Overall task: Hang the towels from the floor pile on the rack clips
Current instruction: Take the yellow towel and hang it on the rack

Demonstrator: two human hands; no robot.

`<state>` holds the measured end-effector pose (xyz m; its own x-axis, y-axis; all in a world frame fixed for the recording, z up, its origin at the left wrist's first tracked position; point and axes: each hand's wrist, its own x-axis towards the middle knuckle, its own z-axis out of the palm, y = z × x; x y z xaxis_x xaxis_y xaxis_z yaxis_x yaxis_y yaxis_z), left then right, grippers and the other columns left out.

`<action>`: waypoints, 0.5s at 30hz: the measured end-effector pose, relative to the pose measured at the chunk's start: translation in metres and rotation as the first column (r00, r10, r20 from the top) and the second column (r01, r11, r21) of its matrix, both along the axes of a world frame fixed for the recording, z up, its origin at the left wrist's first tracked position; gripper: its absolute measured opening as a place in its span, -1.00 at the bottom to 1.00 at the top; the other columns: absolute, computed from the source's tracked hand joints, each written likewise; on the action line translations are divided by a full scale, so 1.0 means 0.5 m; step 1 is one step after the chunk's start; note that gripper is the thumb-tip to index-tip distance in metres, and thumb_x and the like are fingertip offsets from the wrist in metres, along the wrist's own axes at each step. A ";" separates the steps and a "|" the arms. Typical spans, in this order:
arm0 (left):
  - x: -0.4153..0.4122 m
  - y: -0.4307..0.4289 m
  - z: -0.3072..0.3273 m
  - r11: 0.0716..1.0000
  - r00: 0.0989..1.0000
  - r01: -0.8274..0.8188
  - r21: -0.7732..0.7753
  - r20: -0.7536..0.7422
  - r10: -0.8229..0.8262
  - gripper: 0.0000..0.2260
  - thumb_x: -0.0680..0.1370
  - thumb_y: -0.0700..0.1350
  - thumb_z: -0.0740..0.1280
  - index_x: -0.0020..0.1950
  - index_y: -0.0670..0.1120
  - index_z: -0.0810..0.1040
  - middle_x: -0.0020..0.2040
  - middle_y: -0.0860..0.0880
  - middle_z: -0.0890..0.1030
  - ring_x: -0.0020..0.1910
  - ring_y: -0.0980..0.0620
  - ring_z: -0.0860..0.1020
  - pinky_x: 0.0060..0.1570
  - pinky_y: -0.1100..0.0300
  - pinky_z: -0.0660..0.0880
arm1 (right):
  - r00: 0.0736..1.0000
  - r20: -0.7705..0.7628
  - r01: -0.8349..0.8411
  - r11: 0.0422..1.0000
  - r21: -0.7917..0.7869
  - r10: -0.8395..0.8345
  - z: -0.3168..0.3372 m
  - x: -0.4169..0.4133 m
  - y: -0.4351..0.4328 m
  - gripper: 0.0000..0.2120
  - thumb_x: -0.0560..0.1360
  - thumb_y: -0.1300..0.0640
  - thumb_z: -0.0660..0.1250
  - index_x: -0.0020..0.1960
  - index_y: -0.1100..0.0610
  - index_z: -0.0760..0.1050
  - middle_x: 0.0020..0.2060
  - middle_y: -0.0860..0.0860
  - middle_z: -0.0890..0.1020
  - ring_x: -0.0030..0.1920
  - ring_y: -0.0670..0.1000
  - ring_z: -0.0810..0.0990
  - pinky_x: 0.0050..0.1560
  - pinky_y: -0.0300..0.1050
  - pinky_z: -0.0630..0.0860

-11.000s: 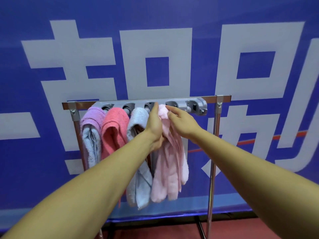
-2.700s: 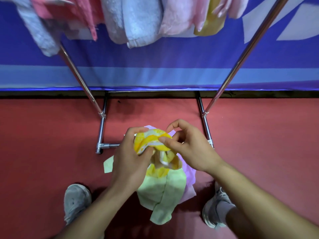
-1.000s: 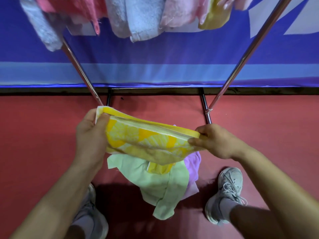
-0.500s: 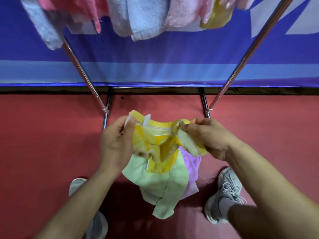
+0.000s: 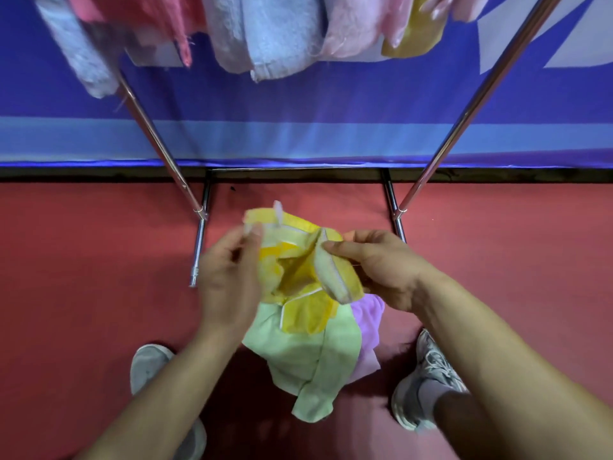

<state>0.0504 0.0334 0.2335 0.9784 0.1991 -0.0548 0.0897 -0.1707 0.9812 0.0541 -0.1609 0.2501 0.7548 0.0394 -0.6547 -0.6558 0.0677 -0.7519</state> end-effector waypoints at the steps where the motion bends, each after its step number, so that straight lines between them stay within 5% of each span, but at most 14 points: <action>1: -0.018 -0.016 -0.005 0.990 0.995 0.093 0.110 0.024 -0.096 -0.79 0.62 -0.05 0.33 -0.19 -0.01 0.63 -0.20 0.08 0.59 -0.23 0.21 0.51 -0.15 0.12 0.43 | 1.000 -0.007 -0.007 0.999 0.042 0.007 0.000 -0.002 0.007 -0.97 0.57 0.20 0.39 -0.03 0.16 0.56 -0.19 0.20 0.60 -0.34 0.05 0.57 -0.31 -0.15 0.39; 4: -0.056 -0.047 -0.016 0.914 0.950 0.259 0.314 0.089 -0.300 -0.82 0.59 -0.03 0.32 -0.01 0.24 0.67 -0.04 0.15 0.52 -0.06 0.21 0.56 -0.04 0.38 0.41 | 1.000 0.004 0.026 0.988 0.149 -0.027 0.004 -0.001 0.019 -0.84 0.59 0.27 0.32 -0.12 0.16 0.64 -0.18 0.22 0.55 -0.36 0.05 0.53 -0.28 -0.15 0.28; 7: -0.066 -0.043 -0.030 0.861 0.917 0.260 0.437 0.167 -0.362 -0.71 0.57 -0.02 0.30 0.25 0.21 0.63 0.08 0.17 0.47 0.07 0.16 0.56 0.05 0.29 0.49 | 0.998 -0.008 0.070 0.973 0.218 -0.070 0.013 0.006 0.019 -0.88 0.61 0.22 0.29 0.01 0.20 0.60 -0.26 0.10 0.66 -0.41 -0.04 0.64 -0.35 -0.18 0.56; 10: -0.074 -0.043 -0.030 0.875 0.923 0.238 0.421 0.183 -0.339 -0.70 0.56 -0.08 0.36 0.26 0.16 0.64 0.08 0.17 0.47 0.06 0.13 0.57 -0.01 0.14 0.58 | 0.997 -0.013 0.083 0.962 0.260 -0.082 0.013 0.008 0.011 -0.87 0.58 0.09 0.35 0.01 0.14 0.62 -0.24 0.06 0.69 -0.34 -0.04 0.65 -0.21 -0.19 0.62; 15: -0.093 -0.054 -0.020 0.849 0.890 0.302 0.434 0.191 -0.414 -0.75 0.55 -0.04 0.39 0.22 0.11 0.68 0.05 0.18 0.52 0.03 0.21 0.57 -0.04 0.37 0.54 | 0.998 0.051 0.024 0.986 0.164 -0.033 0.000 0.004 0.014 -0.89 0.53 0.29 0.37 0.03 0.18 0.63 -0.18 0.12 0.67 -0.26 0.03 0.60 -0.18 -0.13 0.57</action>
<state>0.0038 0.0063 0.2235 0.9497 -0.2182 0.2248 -0.3069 -0.5043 0.8072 0.0560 -0.1539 0.2501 0.7906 0.1200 -0.6005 -0.6114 0.2103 -0.7629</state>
